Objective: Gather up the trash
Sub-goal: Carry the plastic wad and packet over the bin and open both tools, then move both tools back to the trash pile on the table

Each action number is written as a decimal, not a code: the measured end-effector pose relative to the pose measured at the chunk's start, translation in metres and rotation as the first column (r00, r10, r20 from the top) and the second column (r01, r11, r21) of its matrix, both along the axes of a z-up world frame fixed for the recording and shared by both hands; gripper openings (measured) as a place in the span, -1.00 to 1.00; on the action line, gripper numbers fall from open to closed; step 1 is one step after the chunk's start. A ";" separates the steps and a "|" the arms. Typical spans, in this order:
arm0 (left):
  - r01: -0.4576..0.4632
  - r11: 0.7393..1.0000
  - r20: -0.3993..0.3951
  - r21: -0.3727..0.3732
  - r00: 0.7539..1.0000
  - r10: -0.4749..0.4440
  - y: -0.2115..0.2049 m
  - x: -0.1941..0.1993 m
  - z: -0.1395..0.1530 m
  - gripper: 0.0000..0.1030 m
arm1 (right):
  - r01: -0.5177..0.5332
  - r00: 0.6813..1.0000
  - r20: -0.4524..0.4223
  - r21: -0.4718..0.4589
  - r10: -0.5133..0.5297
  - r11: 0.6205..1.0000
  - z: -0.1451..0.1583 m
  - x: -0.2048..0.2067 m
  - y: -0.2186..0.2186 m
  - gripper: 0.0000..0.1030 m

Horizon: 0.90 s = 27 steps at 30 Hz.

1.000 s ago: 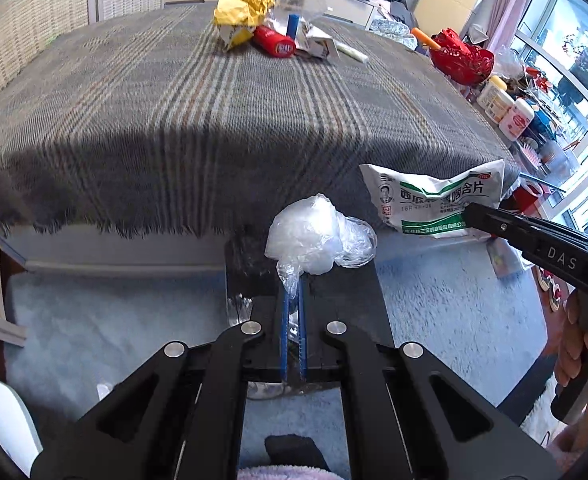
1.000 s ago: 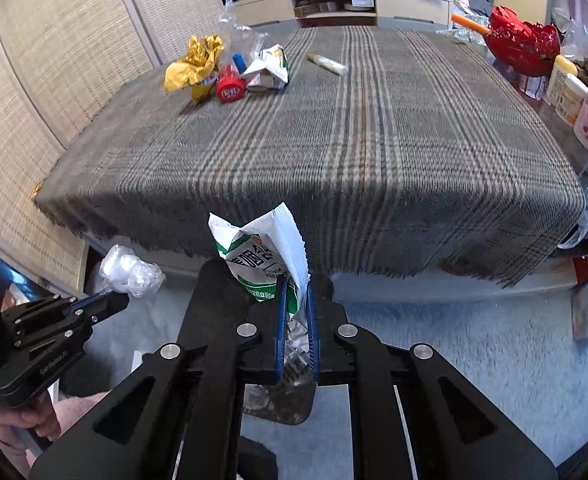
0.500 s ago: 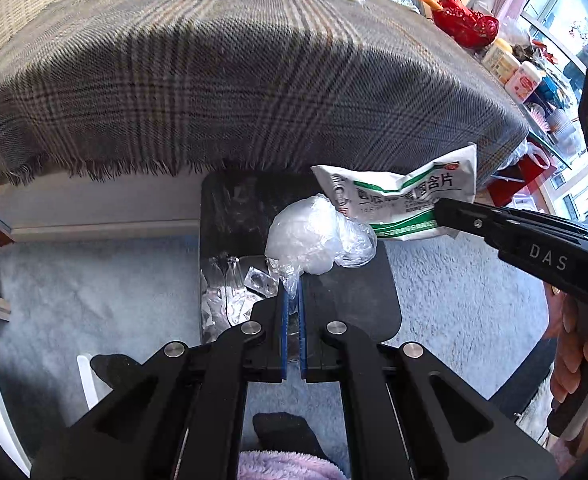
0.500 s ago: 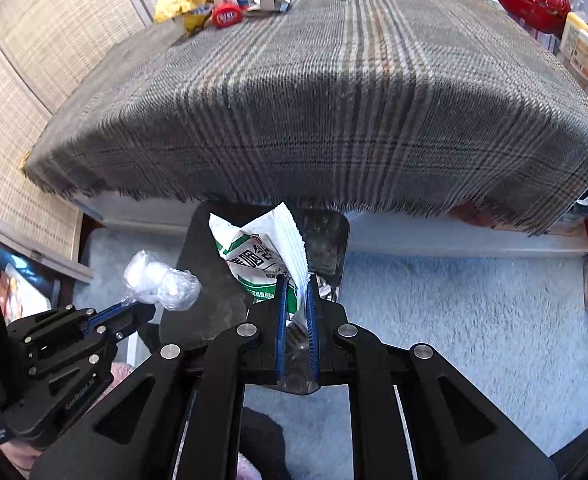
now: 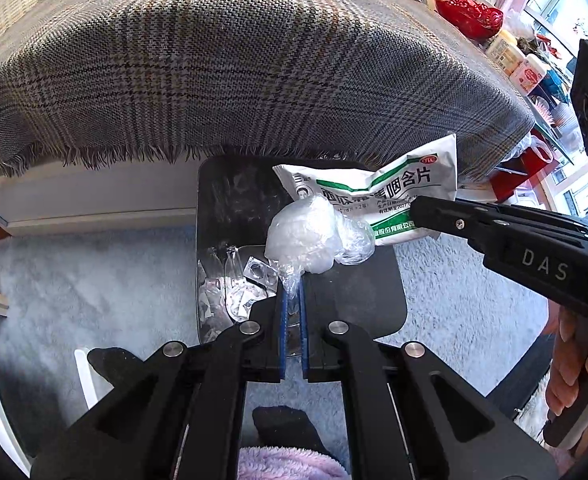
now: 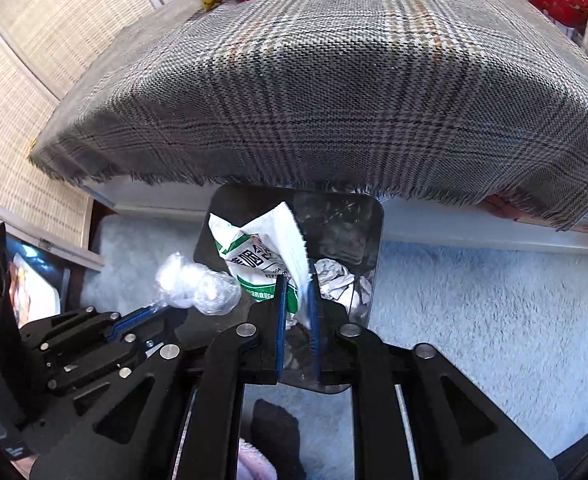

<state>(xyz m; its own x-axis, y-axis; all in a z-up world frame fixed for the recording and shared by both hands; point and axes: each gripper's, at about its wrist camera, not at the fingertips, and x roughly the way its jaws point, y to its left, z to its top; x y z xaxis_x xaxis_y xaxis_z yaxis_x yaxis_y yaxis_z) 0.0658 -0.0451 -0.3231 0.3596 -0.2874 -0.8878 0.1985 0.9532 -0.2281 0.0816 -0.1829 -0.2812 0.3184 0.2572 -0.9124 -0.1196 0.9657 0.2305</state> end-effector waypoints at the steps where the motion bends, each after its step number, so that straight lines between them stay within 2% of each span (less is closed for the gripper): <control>1: 0.002 1.000 0.002 -0.002 1.000 -0.002 0.000 0.000 0.000 -0.89 | 0.003 1.000 -0.001 0.002 -0.003 1.000 0.001 0.001 0.000 -0.72; 3: 0.008 1.000 0.003 -0.003 1.000 -0.008 -0.001 0.000 0.000 -0.89 | 0.009 1.000 -0.003 0.007 -0.009 1.000 0.001 0.003 0.002 -0.68; 6: 0.012 1.000 0.005 -0.002 1.000 -0.012 -0.001 0.000 0.001 -0.88 | 0.011 1.000 -0.001 0.015 -0.011 1.000 0.002 0.006 0.004 -0.51; 9: 0.008 1.000 0.005 -0.002 1.000 -0.008 -0.001 0.000 0.002 -0.79 | 0.021 1.000 -0.002 0.017 -0.021 1.000 0.001 0.009 0.004 -0.46; 11: 0.000 1.000 0.009 -0.004 1.000 0.000 0.000 0.000 0.004 -0.65 | 0.031 1.000 -0.002 0.017 -0.031 0.999 0.001 0.011 0.003 -0.28; 12: -0.006 1.000 0.012 -0.005 1.000 0.006 0.002 0.000 0.005 -0.49 | 0.038 0.999 0.001 0.018 -0.038 0.999 0.002 0.011 0.003 0.06; 13: -0.010 1.000 0.016 -0.006 1.000 0.010 0.004 0.000 0.006 -0.36 | 0.047 0.999 0.007 0.023 -0.047 0.999 0.004 0.011 0.002 0.21; 14: -0.015 1.000 0.021 -0.006 1.000 0.015 0.005 0.000 0.008 -0.32 | 0.055 0.998 0.014 0.021 -0.055 0.998 0.006 0.011 0.001 0.24; 17: -0.038 0.999 0.035 0.002 0.999 0.038 0.009 0.000 0.014 0.01 | 0.074 0.997 0.038 0.002 -0.074 0.997 0.012 0.012 -0.002 0.47; 19: -0.056 0.998 0.050 0.011 0.997 0.055 0.012 -0.001 0.019 0.37 | 0.089 0.995 0.055 -0.009 -0.088 0.996 0.017 0.012 -0.005 0.77; 20: -0.061 0.998 0.060 0.014 0.996 0.061 0.013 -0.001 0.022 0.45 | 0.095 0.993 0.066 -0.013 -0.094 0.995 0.020 0.011 -0.008 0.83; 21: -0.065 0.998 0.068 0.015 0.996 0.064 0.014 -0.002 0.025 0.61 | 0.099 0.993 0.073 -0.017 -0.097 0.995 0.022 0.011 -0.010 0.92; 22: -0.071 0.997 0.080 0.019 0.994 0.070 0.015 -0.002 0.029 0.76 | 0.104 0.991 0.082 -0.024 -0.101 0.994 0.025 0.010 -0.014 0.93; 23: -0.075 0.997 0.088 0.021 0.993 0.073 0.015 -0.002 0.033 0.82 | 0.106 0.991 0.086 -0.032 -0.103 0.994 0.027 0.010 -0.016 0.93; 27: -0.078 0.997 0.104 0.024 0.992 0.075 0.015 0.000 0.045 0.84 | 0.132 0.986 0.103 -0.037 -0.128 0.991 0.034 0.007 -0.030 0.93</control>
